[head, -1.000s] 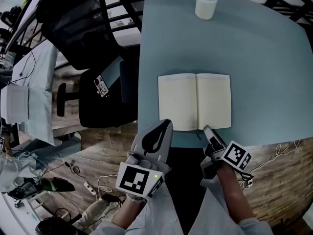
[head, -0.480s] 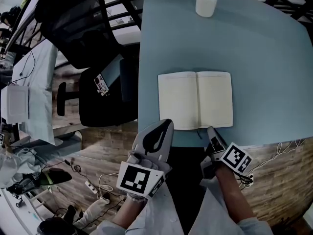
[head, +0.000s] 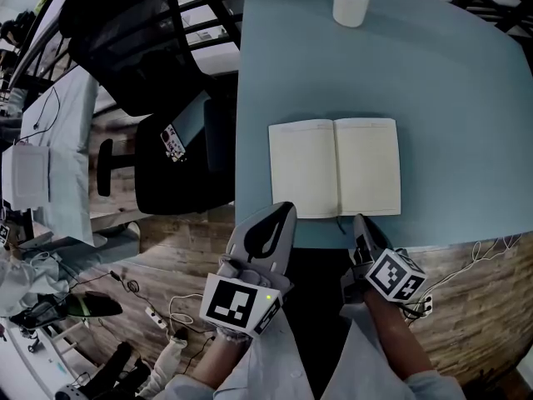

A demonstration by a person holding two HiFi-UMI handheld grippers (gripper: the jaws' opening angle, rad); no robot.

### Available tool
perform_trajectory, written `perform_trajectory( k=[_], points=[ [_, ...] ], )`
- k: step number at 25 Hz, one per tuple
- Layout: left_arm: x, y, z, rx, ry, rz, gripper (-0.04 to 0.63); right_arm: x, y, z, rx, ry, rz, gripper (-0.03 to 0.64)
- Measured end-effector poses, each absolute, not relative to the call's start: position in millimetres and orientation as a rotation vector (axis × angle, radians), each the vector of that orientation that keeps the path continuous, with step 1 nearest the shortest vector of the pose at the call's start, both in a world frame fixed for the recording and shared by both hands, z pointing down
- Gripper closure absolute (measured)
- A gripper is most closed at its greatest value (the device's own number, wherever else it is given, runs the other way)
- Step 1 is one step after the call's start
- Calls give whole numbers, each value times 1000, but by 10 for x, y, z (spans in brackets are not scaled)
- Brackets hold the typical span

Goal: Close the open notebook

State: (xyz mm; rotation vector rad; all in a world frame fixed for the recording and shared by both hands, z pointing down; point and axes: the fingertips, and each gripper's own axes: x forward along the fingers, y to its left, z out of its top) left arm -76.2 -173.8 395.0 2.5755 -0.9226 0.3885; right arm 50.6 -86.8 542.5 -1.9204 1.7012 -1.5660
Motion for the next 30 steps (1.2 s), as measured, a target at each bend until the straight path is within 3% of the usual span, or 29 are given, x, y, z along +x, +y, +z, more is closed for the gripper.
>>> perform_trajectory(
  k=[30],
  points=[
    [-1091, -1751, 3880, 2537, -1017, 342, 592, 192, -979, 5125, -2275, 2283, -1194, 604]
  ],
)
